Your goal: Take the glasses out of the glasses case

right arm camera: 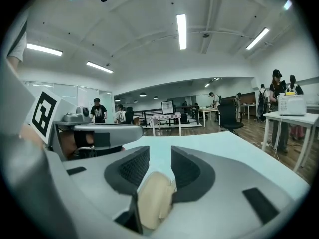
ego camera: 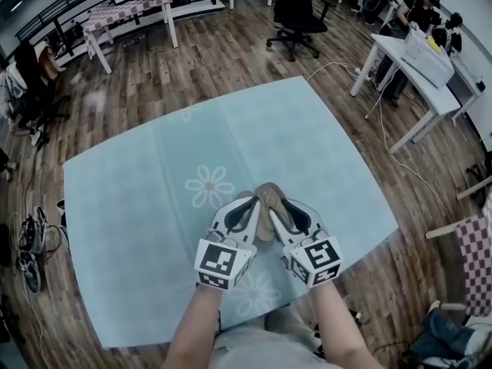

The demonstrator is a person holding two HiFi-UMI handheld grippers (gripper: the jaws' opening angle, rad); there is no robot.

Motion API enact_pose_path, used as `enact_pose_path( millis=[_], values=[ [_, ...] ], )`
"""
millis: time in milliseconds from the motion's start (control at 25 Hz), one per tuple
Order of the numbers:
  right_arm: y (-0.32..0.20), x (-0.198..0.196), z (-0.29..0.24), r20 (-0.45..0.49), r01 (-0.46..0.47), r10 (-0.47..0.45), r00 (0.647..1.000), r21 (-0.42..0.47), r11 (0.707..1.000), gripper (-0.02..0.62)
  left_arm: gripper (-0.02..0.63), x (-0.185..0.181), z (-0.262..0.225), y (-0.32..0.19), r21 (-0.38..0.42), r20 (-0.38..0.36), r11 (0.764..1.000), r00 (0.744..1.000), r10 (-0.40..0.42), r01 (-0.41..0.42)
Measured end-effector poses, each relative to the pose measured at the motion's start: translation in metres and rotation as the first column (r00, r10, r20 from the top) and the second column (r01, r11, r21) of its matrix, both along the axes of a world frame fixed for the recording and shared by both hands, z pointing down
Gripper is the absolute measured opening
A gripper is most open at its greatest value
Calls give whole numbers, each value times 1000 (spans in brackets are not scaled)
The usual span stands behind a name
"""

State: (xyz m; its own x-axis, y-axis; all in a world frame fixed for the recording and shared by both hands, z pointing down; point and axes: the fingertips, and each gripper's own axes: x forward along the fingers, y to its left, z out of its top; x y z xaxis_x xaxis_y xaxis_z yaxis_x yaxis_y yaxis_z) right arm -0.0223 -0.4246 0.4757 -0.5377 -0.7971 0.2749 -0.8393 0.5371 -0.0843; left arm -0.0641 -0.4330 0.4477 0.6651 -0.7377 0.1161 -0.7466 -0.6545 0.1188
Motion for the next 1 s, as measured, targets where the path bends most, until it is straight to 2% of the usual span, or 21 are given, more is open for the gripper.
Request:
enact_pose_path(
  millis=[160, 400, 600, 1000],
  values=[
    [-5, 1, 19, -33, 13, -14, 999, -30, 999, 96, 8, 0, 15, -5, -27, -11, 1000, 1000, -10, 10],
    [-15, 9, 60, -128, -8, -9, 992, -135, 991, 87, 8, 5, 40, -11, -69, 29, 998, 1000, -7, 9],
    [-20, 5, 91, -142, -20, -12, 990, -223, 975, 72, 8, 1, 57, -17, -103, 36, 995, 999, -13, 17],
    [-23, 10, 136, -310, -43, -68, 948, -338, 940, 71, 8, -4, 71, -23, -140, 51, 990, 999, -16, 23]
  ],
)
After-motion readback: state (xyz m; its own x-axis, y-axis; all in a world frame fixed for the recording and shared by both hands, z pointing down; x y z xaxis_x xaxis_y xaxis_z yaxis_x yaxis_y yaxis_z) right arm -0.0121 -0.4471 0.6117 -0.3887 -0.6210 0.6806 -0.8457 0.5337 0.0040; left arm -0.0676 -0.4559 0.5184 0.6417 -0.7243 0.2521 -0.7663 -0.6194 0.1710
